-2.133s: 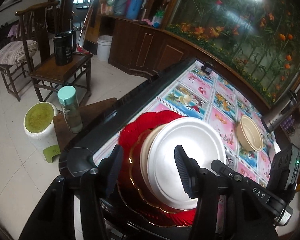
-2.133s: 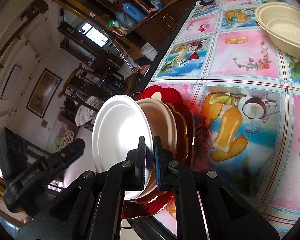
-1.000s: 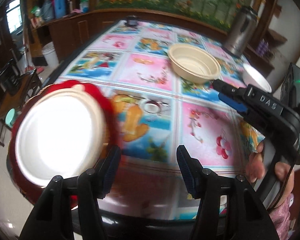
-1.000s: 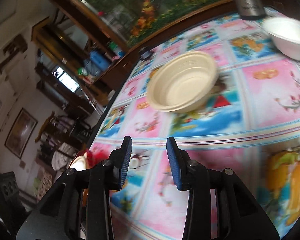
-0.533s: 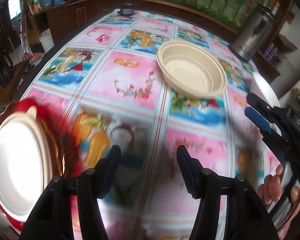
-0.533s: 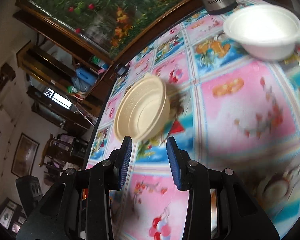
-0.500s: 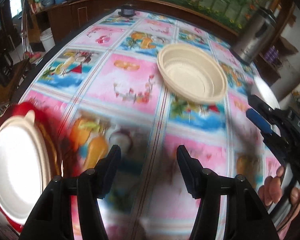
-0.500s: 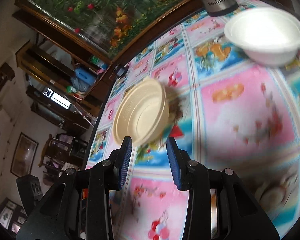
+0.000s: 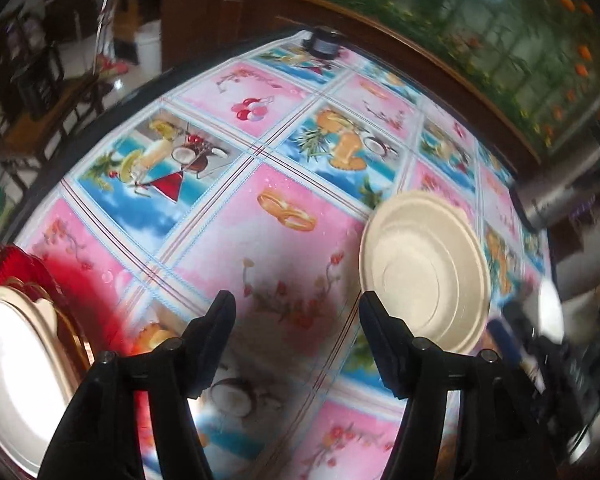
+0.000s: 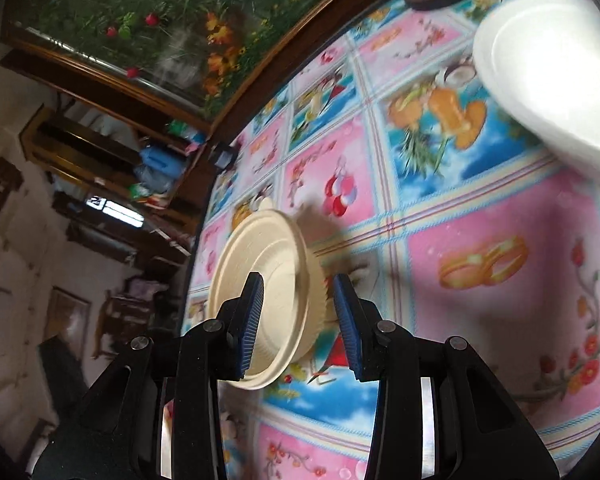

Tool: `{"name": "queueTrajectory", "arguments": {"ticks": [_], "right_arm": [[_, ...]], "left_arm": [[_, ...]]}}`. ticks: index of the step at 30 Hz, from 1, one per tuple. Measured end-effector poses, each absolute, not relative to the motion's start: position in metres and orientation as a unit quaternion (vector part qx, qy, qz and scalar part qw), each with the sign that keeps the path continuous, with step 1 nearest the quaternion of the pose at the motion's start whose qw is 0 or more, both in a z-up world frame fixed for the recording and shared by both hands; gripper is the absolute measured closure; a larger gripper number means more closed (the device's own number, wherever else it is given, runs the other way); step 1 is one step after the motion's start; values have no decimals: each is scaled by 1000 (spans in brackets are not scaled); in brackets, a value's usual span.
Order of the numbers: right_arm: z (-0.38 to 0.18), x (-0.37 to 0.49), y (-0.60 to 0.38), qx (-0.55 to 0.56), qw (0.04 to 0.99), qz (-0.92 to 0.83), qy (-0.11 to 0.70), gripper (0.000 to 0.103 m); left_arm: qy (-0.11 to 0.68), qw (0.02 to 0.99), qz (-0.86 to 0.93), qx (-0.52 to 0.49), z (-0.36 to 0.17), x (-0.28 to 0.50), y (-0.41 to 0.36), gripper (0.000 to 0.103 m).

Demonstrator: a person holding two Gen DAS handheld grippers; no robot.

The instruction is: Organize plates and bowls

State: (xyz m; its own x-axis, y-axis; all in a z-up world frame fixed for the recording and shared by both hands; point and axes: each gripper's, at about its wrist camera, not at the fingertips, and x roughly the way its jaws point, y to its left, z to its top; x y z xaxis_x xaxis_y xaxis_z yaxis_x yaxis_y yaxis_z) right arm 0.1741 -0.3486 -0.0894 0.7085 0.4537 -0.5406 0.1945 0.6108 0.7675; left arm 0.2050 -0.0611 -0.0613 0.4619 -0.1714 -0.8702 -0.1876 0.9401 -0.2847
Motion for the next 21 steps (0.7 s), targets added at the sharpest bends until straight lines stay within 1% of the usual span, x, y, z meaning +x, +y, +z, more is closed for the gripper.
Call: {"name": "queueTrajectory", "arguments": {"ticks": [10,18,21], "right_arm": [[-97,174,-344,451,803,90,380,66],[-96,174,-340,446,807,88,377,66],[-95,174,-342,448,808,89,372,66]], "left_arm": [[521,835,17,-177,-74,226,-80,38],[513,841,16,-172,-73,235,-77,38],[514,835,-7,-196,-73,238,-76,34]]}}
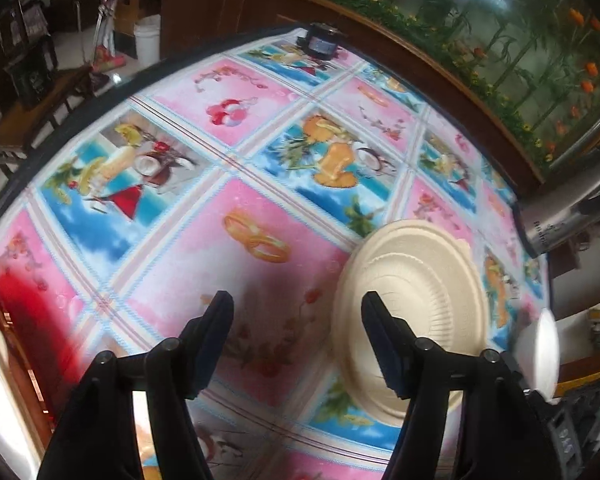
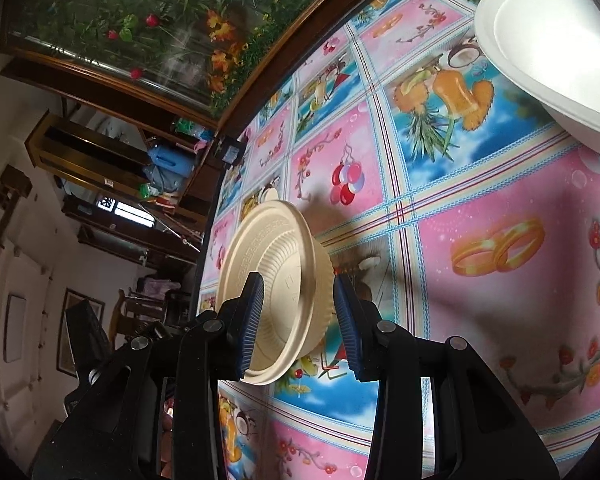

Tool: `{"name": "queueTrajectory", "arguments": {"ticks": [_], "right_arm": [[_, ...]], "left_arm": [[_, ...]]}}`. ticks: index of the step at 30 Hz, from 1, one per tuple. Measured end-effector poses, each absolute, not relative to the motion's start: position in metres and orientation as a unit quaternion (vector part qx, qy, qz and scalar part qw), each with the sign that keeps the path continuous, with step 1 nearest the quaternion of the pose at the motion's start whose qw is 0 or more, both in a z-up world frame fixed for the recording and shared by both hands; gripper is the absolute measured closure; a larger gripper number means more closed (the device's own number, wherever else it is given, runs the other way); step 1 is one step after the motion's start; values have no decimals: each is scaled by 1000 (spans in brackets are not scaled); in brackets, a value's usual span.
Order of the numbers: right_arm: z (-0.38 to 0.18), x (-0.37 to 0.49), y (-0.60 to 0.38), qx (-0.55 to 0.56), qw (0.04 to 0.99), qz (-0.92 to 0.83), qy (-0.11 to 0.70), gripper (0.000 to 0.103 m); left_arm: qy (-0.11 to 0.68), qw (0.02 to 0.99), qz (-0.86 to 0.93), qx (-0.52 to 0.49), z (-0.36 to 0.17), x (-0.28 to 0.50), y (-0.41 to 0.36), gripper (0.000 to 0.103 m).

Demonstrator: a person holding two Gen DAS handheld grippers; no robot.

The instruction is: Organize plates and bowls

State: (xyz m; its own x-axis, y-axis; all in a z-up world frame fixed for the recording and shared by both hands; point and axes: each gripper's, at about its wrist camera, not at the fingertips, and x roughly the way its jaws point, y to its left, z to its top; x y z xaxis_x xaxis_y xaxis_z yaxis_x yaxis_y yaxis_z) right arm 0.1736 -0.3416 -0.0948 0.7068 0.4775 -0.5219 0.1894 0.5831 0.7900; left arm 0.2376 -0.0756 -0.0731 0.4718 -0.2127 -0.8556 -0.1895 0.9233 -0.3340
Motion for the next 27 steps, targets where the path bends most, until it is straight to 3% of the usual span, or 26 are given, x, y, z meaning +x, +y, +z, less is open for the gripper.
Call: {"name": "queueTrajectory", "arguments": {"ticks": [15,16,17,19,21,23,27], "right_arm": [[-111,185,-333,462,789,102,391,66],[-111,185,-332,464,789,101,390,66],[-112,184,-333,466,788,100,388,66],[-113,184,-334,476,784,102,386,66],[-116,184,-336,482,779,103,386,66],[-117,183,-337,483,780,97,386,66],[-117,182,-339,480,784,92,383,66]], "left_arm": [[501,832,-77,-223,-88,248,-90,36],[501,832,-79,-224,-89,248,-89,38],[499,832,-83,-227,-89,248,-87,50],[497,833,-86,-225,-89,248,-86,63],[501,831,-89,-225,-90,248,-86,65],[508,825,-101,-228,-92,248,-87,80],[508,824,-112,-224,-89,245,-90,86]]}}
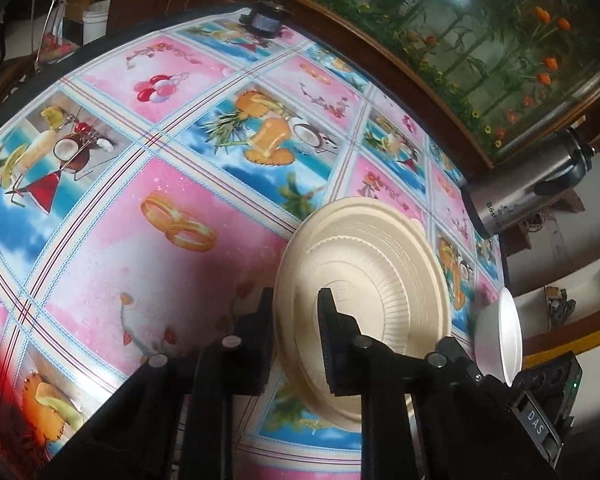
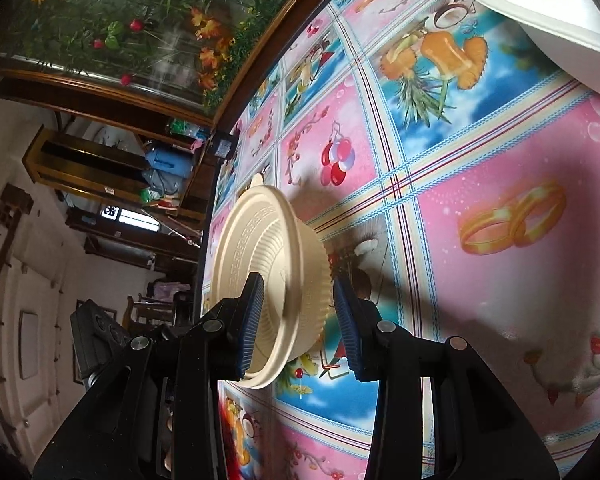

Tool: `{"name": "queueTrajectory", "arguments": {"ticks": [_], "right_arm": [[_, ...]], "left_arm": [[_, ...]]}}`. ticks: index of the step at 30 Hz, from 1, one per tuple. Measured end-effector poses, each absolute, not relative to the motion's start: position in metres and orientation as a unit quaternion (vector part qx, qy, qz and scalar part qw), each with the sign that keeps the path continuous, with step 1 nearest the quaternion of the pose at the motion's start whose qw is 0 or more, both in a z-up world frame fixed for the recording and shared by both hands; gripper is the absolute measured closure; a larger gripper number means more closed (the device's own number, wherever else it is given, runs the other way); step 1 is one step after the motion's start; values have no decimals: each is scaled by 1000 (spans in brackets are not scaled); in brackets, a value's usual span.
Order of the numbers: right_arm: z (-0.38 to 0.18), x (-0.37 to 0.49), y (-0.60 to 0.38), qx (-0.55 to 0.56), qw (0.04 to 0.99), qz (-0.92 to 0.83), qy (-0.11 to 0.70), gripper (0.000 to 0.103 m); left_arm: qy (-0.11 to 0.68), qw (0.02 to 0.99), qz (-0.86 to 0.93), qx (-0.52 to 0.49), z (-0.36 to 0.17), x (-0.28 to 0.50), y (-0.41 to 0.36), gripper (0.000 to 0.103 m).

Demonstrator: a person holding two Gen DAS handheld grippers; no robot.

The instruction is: Organize plates and bowls

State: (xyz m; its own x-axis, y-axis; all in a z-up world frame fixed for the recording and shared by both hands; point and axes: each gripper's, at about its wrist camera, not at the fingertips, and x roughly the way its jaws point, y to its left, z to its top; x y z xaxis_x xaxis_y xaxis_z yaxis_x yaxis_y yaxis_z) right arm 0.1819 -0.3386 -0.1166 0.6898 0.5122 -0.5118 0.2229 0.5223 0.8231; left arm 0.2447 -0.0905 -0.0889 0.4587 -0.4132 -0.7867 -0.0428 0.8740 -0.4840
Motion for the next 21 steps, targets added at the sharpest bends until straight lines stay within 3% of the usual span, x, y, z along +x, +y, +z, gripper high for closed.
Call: {"name": "queueTrajectory", "arguments": {"ticks": [4,10,21], "right_arm": [[-117,179,-341,482,787,87,376,68],[-124,178,-346,486,785,78,377,87],[-116,172,-345,462,803,58,373,90]], "left_arm": [[504,826,-115,-224,-86,243,-90,94],[505,825,-124,-220,-86,242,-91,96],[511,820,-132,-219,-91,244,-93,96]]}}
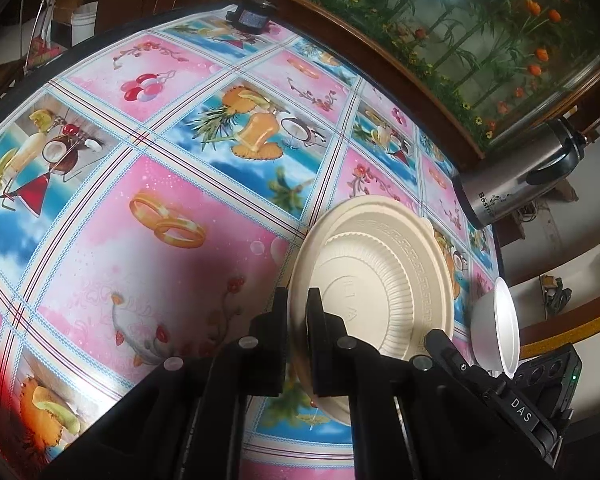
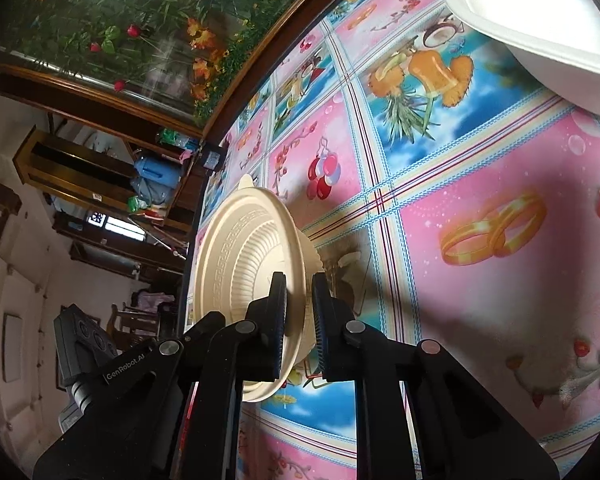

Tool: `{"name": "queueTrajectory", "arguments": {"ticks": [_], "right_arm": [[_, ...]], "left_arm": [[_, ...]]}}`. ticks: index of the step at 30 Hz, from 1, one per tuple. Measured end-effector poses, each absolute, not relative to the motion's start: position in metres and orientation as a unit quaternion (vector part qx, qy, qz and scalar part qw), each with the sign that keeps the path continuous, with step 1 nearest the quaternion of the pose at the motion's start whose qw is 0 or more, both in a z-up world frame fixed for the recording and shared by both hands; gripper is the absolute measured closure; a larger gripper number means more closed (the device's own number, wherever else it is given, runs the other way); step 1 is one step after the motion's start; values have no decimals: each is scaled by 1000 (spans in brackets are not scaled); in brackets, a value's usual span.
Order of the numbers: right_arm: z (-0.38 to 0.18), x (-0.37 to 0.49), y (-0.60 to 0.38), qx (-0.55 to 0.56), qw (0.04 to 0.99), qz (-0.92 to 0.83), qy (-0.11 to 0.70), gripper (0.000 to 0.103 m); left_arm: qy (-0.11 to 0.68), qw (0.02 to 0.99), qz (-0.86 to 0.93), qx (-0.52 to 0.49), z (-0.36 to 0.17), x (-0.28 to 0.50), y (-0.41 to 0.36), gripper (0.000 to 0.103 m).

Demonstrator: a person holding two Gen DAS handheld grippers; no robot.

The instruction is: Organize plates and bowls

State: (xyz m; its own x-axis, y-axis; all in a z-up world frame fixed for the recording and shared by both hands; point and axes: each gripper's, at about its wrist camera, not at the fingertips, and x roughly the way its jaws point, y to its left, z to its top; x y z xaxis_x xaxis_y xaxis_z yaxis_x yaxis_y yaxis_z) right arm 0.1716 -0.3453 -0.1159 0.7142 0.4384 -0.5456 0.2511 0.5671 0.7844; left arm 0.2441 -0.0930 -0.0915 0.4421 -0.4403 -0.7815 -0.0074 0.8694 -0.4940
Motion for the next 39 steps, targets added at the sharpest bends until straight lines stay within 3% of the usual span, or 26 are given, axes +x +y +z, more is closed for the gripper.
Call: {"name": "queueTrajectory", "arguments": {"ticks": [21,39], "right_arm": [[-106,160,-344,461,804,43,373,90],[-98,94,-340,464,809,18,359,90]], "left_arm": [[512,831,-114,-184,-90,231,-103,96],[508,846,-129,-100,-84,162,-114,94]]}}
